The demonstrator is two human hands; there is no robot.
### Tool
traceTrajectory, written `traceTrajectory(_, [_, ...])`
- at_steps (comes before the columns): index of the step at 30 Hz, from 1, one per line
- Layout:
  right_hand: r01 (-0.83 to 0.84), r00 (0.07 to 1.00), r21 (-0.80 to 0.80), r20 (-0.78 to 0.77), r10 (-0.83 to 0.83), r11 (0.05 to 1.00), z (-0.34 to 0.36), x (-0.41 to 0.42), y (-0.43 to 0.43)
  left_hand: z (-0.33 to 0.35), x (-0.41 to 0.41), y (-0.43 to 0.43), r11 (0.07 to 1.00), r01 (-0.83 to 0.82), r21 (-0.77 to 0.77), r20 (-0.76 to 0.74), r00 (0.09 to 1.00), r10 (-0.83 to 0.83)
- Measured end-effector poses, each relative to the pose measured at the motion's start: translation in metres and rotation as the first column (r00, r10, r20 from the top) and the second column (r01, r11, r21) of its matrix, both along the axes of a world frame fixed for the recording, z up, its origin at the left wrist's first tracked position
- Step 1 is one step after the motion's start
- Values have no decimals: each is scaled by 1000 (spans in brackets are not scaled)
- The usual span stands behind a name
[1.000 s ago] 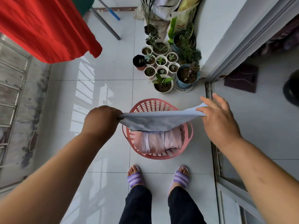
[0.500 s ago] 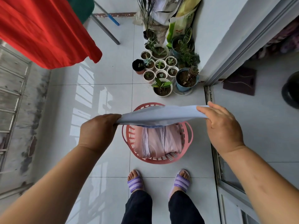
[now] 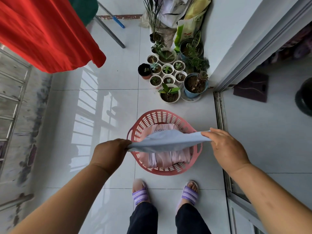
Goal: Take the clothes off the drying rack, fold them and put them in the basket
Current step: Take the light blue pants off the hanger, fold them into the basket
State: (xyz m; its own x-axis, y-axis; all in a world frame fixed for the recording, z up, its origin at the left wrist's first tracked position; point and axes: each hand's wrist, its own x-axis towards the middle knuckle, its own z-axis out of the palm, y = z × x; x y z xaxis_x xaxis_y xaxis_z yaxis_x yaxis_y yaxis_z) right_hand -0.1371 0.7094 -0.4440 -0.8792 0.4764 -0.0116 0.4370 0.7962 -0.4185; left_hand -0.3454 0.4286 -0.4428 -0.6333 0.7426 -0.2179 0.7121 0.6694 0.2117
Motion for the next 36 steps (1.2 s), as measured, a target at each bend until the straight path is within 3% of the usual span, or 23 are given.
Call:
traceTrajectory(6, [66,998,-47,-20,-67,997,32,-38,20,23,-40,27,992,-1,130,-178,984,24])
traceTrajectory(13, [85,981,26,-176,-79,996,51,-54,30,50,-56,35,943,7,333,-318,942,105])
traceTrajectory(17, [52,969,102,-246,-26,993,46,-48,27,46,-44,25,931,62,361,-363,928,79])
traceTrajectory(24, [-26,994,-23,-111,23,999,2,-11,4,-9,-4,-11,975,65,213,-149,988,-33])
traceTrajectory(27, [-66,995,-141,59,75,988,-25,15,-8,-38,15,-30,990,115,83,35,992,-118])
traceTrajectory(31, [9,944,-348,313,107,937,-56,51,-23,-62,43,-48,985,171,-1,220,961,-166])
traceTrajectory(34, [-23,926,-359,344,155,933,-64,66,-32,-74,59,-62,990,144,1,275,951,-138])
traceTrajectory(36, [-107,938,-262,292,185,959,-66,72,-39,-78,66,-69,990,134,-38,292,949,-117])
